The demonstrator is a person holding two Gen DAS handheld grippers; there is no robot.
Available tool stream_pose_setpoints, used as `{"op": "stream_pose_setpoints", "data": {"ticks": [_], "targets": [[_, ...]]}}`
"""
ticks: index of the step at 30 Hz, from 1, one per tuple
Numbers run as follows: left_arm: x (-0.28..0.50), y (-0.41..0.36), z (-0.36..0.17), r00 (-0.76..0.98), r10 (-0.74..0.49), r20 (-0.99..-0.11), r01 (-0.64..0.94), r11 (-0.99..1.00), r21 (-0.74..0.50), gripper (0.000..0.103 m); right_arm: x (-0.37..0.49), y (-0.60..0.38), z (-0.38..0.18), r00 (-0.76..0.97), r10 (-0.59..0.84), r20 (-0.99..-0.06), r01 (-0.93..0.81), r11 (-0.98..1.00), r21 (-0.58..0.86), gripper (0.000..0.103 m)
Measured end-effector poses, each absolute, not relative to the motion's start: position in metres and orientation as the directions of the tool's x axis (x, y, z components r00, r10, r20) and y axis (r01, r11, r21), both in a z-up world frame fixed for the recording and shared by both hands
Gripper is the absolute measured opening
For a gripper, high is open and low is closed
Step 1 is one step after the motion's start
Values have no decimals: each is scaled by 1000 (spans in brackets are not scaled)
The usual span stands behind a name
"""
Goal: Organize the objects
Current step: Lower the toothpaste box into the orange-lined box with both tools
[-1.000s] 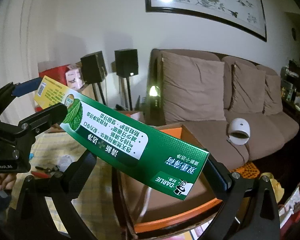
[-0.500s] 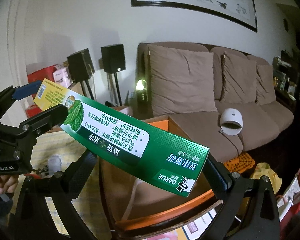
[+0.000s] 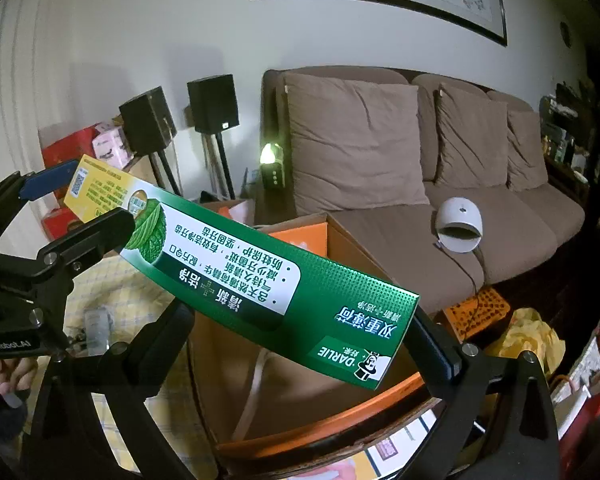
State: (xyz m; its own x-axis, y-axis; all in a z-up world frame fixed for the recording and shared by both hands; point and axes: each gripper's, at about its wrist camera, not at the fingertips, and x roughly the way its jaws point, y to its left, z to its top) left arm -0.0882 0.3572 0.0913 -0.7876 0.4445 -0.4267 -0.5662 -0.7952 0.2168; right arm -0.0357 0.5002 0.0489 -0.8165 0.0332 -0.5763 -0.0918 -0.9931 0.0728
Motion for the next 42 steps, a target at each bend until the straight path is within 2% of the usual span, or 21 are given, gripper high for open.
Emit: {"op": "stream_pose_setpoints", "data": {"ticks": [9, 20, 42], "targets": [[-90, 361, 87, -790, 439, -429, -565, -792, 230, 97, -41, 501, 44, -806, 40, -590, -105, -992, 75, 100], [-101, 364, 76, -770, 449, -453, -575, -796, 189, 96, -48, 503, 36, -786, 69, -615, -133, -989, 59, 99], [-119, 365, 59, -757, 438, -485, -570, -806, 162, 91, -61, 510, 16, -743, 80, -664, -155, -986, 54, 90]]}}
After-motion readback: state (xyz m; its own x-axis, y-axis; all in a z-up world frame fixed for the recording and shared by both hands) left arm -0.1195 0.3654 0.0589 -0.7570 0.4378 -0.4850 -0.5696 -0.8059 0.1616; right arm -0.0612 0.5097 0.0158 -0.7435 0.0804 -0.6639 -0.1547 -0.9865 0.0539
